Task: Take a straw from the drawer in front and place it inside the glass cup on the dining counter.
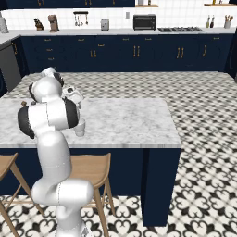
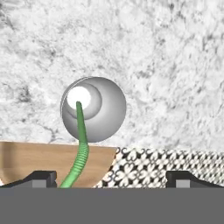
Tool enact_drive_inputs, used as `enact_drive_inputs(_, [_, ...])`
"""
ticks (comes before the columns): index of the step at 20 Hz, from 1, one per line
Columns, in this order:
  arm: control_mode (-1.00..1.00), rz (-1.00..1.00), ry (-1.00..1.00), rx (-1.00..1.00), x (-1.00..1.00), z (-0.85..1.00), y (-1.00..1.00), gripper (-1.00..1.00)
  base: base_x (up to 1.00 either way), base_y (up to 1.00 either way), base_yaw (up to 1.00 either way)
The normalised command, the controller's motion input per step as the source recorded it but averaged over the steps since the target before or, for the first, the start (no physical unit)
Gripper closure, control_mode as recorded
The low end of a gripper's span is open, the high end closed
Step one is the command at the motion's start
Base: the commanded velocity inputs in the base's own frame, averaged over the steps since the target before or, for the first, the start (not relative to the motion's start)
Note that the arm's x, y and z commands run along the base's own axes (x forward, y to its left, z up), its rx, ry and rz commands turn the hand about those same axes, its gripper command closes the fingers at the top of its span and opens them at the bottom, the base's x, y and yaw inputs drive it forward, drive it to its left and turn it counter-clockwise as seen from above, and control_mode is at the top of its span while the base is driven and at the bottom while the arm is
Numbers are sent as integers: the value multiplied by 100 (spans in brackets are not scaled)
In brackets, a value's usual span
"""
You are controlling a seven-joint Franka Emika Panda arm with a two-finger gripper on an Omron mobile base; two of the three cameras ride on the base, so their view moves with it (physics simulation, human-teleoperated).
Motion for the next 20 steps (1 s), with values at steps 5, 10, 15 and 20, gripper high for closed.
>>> enact_drive_inputs(5, [-100,9,-35,18,-63,9,0,-100,0,0,0])
enact_drive_inputs(10, [-100,4,-30,16,-96,32,-19,-100,0,0,0])
enact_drive_inputs(15, [-100,0,-7,10,-81,62,-48,-100,0,0,0])
enact_drive_inputs(20, [-100,-6,0,4,-62,58,-67,-100,0,0,0])
